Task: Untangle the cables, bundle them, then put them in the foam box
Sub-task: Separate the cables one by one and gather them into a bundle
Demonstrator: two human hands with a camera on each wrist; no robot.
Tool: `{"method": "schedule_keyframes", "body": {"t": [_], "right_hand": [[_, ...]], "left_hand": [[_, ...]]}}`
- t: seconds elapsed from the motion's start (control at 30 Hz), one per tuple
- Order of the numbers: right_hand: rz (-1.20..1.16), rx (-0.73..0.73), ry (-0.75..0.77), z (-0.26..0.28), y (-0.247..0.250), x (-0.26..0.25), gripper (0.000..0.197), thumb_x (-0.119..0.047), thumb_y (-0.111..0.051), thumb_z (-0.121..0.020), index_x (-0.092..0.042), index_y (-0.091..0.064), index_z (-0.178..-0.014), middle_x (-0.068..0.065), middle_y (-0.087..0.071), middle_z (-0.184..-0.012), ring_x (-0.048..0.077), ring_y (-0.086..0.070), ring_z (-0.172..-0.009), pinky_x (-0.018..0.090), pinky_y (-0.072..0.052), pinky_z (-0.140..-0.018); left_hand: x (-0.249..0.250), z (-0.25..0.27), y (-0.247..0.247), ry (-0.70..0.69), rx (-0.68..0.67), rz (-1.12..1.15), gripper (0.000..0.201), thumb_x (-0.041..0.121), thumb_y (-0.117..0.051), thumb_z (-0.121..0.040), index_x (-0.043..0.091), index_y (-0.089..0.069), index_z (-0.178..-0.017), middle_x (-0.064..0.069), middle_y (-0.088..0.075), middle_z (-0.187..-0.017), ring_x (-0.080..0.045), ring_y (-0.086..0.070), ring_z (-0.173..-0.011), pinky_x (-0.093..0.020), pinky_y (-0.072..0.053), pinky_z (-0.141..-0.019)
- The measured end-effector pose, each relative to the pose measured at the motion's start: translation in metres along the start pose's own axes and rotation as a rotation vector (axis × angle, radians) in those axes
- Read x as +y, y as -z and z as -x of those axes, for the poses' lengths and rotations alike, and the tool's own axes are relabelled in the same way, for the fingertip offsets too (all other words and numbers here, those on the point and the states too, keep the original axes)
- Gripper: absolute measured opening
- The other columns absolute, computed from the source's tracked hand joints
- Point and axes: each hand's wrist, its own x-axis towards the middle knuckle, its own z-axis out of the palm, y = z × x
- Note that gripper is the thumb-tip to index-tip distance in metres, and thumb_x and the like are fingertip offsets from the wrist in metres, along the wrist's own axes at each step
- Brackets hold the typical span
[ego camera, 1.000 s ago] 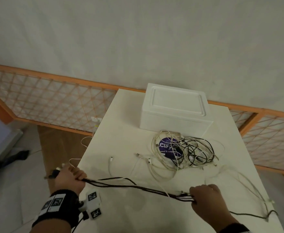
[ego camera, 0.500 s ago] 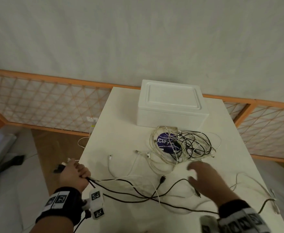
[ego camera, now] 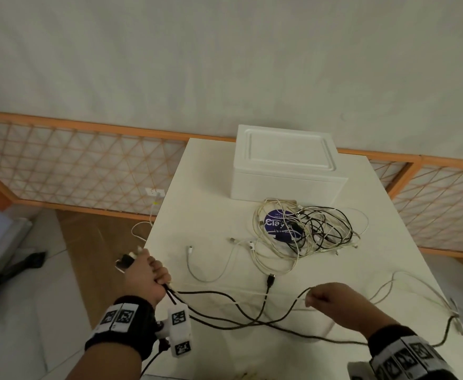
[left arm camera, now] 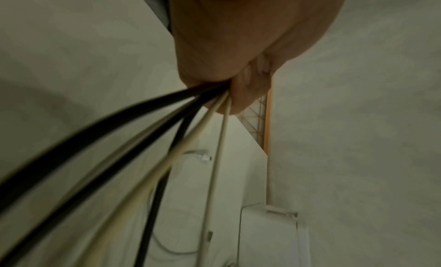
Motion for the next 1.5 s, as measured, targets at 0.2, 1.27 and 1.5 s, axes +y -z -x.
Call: {"method": "schedule_keyframes", "body": {"t": [0.2,1.27,1.5], "right_hand": [[0.441,-0.045,0.031,-0.018,0.011,-0.033,0.037,-0.045,-0.052,-0.079,-0.033,-0.060,-0.113,-0.012,-0.059,-0.119,0.012,-0.051,-0.115,0.029,-0.033,-0.099],[0.555,-0.127,-0.010,-0.031,0.006,-0.004,0.045,-0.065,-0.048,-0.081,-0.033,-0.060,-0.109,-0.006,-0.050,-0.123,0.017,-0.045,-0.118,0.035,-0.034,-0.098],[0.245,0.150,-0.020,-0.108,-0.001,-0.066,0.026,-0.030,-0.043,-0.091,-0.016,-0.064,-0.094,0.003,-0.064,-0.097,0.021,-0.060,-0.088,0.028,-0.046,-0.074]], "left_hand": [[-0.001,0.002,-0.017,-0.046,0.003,0.051,0.043,0.037,-0.041,-0.100,0.021,-0.028,-0.061,0.008,-0.026,-0.037,-0.008,-0.019,-0.026,-0.012,-0.013,-0.033],[-0.060,-0.003,0.000,0.053,0.111,-0.024,0.029,0.020,-0.049,-0.098,0.015,-0.041,-0.070,0.001,-0.044,-0.039,-0.012,-0.043,-0.034,-0.020,-0.040,-0.039],[-0.060,0.002,-0.005,0.034,0.111,-0.039,0.024,0.023,-0.053,-0.097,0.011,-0.053,-0.076,-0.009,-0.063,-0.067,-0.019,-0.058,-0.063,-0.031,-0.050,-0.061]]}}
